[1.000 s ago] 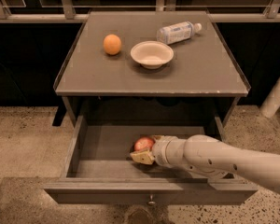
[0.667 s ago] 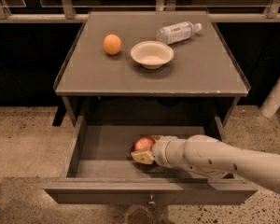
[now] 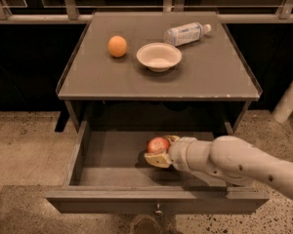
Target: Pick apple from top drawer and place on counter
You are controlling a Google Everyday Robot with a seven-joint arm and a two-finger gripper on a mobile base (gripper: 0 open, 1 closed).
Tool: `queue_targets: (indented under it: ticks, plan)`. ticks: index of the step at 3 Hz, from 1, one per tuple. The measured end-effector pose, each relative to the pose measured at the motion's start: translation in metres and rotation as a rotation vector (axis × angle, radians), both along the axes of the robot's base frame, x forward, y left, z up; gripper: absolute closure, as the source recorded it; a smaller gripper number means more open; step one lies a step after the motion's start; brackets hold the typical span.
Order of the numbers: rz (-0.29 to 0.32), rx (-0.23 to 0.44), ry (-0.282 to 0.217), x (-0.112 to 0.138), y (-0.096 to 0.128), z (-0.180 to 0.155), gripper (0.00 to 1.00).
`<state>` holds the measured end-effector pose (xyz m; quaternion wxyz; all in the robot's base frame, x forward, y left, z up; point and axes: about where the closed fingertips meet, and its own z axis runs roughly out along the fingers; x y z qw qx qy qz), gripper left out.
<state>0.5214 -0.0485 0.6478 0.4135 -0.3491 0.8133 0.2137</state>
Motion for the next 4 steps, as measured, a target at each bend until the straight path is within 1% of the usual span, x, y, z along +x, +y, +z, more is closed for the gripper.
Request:
queue_targets:
  ticks: [1,2,3,4]
  plan:
    - [-0.036,0.011,-0.058,-0.008,-0.05,0.047,1.0]
    - [-0.041,-0.001,-0.086,-0.009,-0.09,0.09,1.0]
    - [-0.025,-0.02,-0.092,0.001,-0.119,0.13,1.0]
    - [0.001,-0.039,-0.072,0.012,-0.129,0.169,1.0]
